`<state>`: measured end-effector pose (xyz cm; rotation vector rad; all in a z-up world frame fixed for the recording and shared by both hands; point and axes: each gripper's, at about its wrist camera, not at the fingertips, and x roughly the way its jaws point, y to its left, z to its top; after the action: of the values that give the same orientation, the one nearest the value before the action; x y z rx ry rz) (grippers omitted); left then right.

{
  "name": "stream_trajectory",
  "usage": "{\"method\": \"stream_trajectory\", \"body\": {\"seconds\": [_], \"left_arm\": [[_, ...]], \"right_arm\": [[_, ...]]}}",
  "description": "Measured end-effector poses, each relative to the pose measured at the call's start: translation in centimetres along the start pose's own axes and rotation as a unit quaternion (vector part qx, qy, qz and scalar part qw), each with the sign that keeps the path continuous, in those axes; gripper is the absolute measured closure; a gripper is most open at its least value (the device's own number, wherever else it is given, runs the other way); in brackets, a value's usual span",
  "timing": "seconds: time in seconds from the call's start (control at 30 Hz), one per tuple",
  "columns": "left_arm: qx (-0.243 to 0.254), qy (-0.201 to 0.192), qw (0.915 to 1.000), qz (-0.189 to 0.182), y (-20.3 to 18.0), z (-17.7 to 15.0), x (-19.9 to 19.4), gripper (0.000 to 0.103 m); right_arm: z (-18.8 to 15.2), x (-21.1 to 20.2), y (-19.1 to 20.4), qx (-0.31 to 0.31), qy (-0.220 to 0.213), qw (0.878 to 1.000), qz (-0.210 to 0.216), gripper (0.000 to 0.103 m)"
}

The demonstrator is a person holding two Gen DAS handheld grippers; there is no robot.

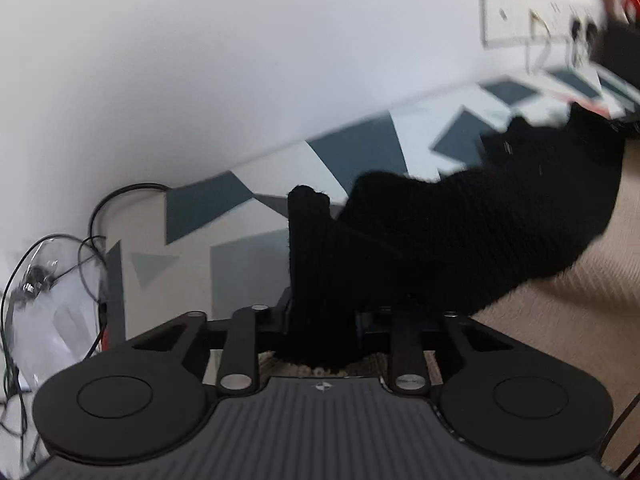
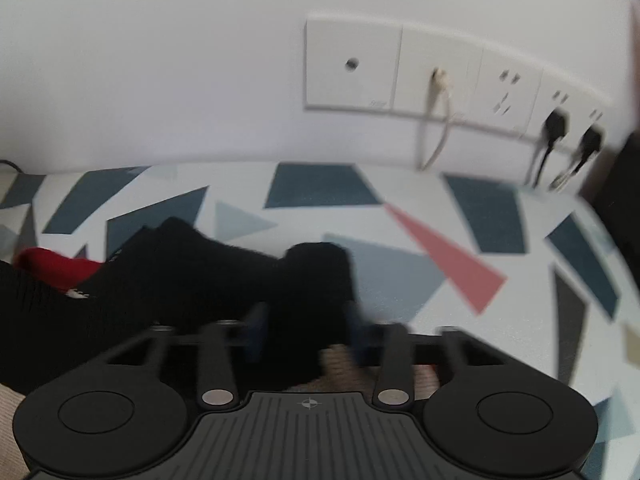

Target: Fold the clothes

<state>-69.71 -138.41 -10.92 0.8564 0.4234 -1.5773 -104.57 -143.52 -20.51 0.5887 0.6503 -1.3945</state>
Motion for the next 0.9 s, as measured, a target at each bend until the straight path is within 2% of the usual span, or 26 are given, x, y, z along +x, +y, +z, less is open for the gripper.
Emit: {"method": "stream_trajectory", "body": {"seconds": [0.07, 0.23, 0.3, 0.4, 0.43, 0.47, 0.5, 0.57, 0.6, 0.67, 0.77, 0.8, 0.87, 0.9], "left_arm": [[-0.006, 0.001, 1.0, -0.004, 0.1, 0.2, 0.3, 0.085], [-0.064, -0.012, 0.9978, -0.012, 2.2, 1.0, -1.0, 0.088], [-0.088, -0.024, 0.9958, -0.008, 3.2, 1.3, -1.5, 0.088], [-0.118, -0.008, 0.993, -0.001, 4.4, 1.9, 0.6, 0.088], [-0.13, 0.003, 0.9915, 0.0, 4.6, 2.1, 2.1, 0.087], [-0.139, 0.019, 0.9901, 0.005, 4.8, 2.1, 3.7, 0.081], [-0.146, 0.036, 0.9886, 0.011, 4.9, 2.1, 5.2, 0.069], [-0.155, 0.048, 0.9859, 0.04, 5.0, 2.0, 6.9, 0.054], [-0.159, 0.052, 0.9843, 0.056, 5.1, 2.0, 7.7, 0.039], [-0.167, 0.06, 0.9809, 0.08, 5.4, 1.9, 8.8, 0.028], [-0.175, 0.063, 0.9786, 0.088, 6.4, 1.9, 8.4, 0.027], [-0.174, 0.062, 0.9782, 0.095, 6.7, 2.0, 8.0, 0.027], [-0.172, 0.06, 0.9771, 0.11, 7.4, 2.1, 7.0, 0.026], [-0.175, 0.058, 0.9773, 0.105, 7.9, 2.2, 6.1, 0.025]], "right_arm": [[0.2, -1.2, -1.0, 0.023, -0.026, 0.999, 0.004, 0.096], [1.5, -4.1, -3.3, 0.078, -0.086, 0.993, 0.022, 0.097], [2.4, -5.4, -4.5, 0.116, -0.125, 0.985, 0.038, 0.097], [3.9, -5.5, -6.1, 0.155, -0.158, 0.974, 0.046, 0.097], [4.4, -4.3, -6.4, 0.16, -0.152, 0.974, 0.044, 0.097], [4.8, -2.6, -6.8, 0.169, -0.137, 0.975, 0.038, 0.097], [5.0, -0.4, -7.2, 0.184, -0.114, 0.976, 0.033, 0.097], [4.9, 4.4, -8.0, 0.218, -0.051, 0.974, 0.023, 0.097], [4.6, 6.1, -8.1, 0.225, -0.032, 0.974, 0.014, 0.097], [4.5, 7.5, -8.0, 0.219, -0.031, 0.975, 0.001, 0.097], [4.7, 8.1, -7.5, 0.201, -0.025, 0.979, -0.011, 0.096], [4.8, 8.0, -7.5, 0.199, -0.022, 0.98, -0.012, 0.092], [5.1, 7.6, -7.7, 0.211, -0.011, 0.977, -0.009, 0.067], [5.2, 6.9, -7.8, 0.219, -0.014, 0.976, -0.009, 0.063]]}}
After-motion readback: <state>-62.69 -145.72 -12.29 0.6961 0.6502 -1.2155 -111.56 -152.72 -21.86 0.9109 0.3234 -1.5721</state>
